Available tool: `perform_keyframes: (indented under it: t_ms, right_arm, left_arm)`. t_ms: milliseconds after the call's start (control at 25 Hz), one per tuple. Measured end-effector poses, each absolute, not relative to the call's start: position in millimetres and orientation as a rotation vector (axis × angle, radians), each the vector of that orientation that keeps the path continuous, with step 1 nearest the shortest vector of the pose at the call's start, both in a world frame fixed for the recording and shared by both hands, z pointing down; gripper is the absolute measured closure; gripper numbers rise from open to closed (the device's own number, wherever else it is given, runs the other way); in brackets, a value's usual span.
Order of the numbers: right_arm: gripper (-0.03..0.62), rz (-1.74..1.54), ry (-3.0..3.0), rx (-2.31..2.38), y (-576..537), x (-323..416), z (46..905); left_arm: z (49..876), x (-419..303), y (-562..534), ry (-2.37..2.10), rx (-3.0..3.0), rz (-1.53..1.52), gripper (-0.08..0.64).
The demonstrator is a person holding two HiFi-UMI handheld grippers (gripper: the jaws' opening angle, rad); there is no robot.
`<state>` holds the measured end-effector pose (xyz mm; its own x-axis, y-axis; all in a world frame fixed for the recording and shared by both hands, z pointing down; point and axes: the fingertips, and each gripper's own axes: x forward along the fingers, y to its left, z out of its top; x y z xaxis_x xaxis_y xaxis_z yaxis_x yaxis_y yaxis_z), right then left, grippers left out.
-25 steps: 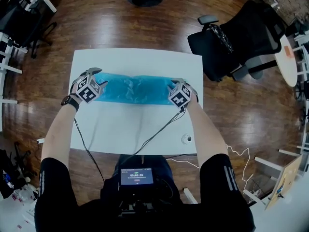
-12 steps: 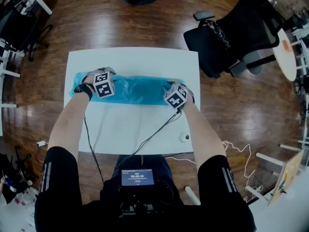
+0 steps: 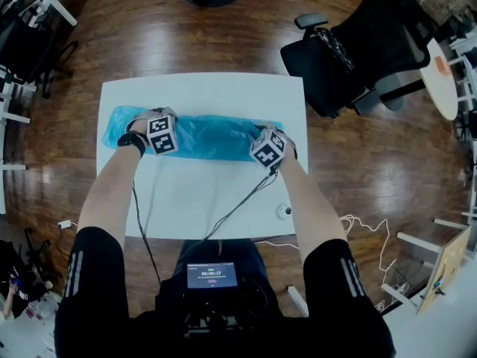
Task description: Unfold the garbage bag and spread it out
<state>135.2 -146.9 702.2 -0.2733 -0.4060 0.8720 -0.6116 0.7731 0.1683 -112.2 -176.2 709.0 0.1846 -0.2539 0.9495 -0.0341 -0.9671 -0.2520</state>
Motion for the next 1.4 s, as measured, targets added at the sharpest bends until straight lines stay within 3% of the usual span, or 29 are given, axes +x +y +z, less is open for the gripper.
perform_keyframes:
  t_ms: [480,1080,1400]
  right_arm:
    - [0.451,0.227,-1.939,0.795,-146,133,697]
    - [0.450,0.137,-2.173,0.932,-156,125,600]
    - [0.449,0.271,-2.282,0.903,-166,108,564]
  left_arm:
    - [684,-110,-171,0.399,-2.210,-1.687,0.555]
    - [620,-103,-139,0.562,-2.063,-1.423,0.555]
    - [592,-100,-97,0.589,-2.016,-1.311,0.555]
